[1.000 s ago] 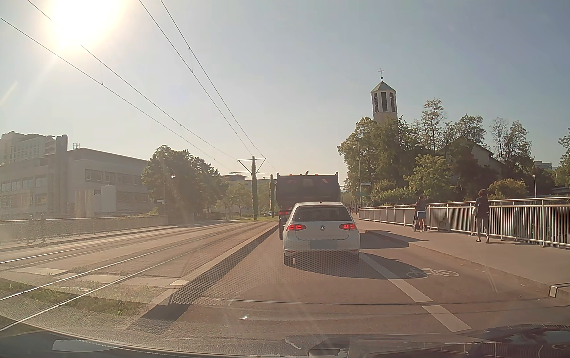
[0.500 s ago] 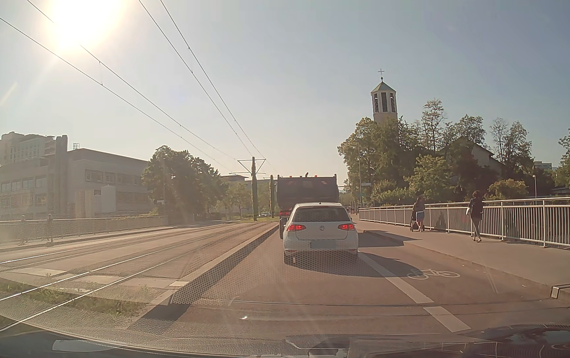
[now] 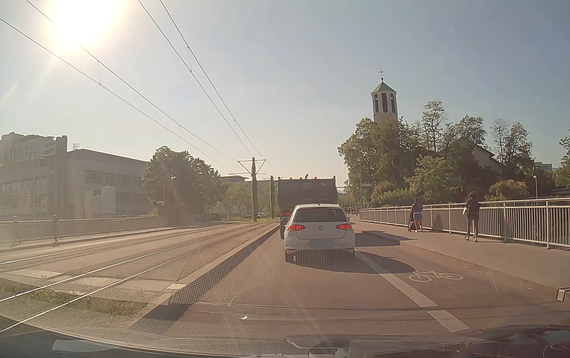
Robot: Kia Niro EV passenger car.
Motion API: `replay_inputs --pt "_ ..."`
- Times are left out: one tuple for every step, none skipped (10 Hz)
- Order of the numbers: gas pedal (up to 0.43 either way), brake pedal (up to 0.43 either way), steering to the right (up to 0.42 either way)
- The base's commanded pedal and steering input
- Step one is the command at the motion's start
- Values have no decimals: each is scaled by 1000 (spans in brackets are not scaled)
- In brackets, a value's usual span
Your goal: Follow the waypoints while adhering to traffic rules and regulations
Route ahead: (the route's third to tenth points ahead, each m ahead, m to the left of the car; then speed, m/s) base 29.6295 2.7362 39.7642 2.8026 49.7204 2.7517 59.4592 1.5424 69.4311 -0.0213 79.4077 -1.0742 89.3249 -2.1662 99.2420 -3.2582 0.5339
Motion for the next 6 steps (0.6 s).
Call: replay_inputs --pt "177 0 -3" --pt "177 0 0" --pt "189 0 5" --pt "197 0 10" --pt "197 0 13" --pt "197 0 14"
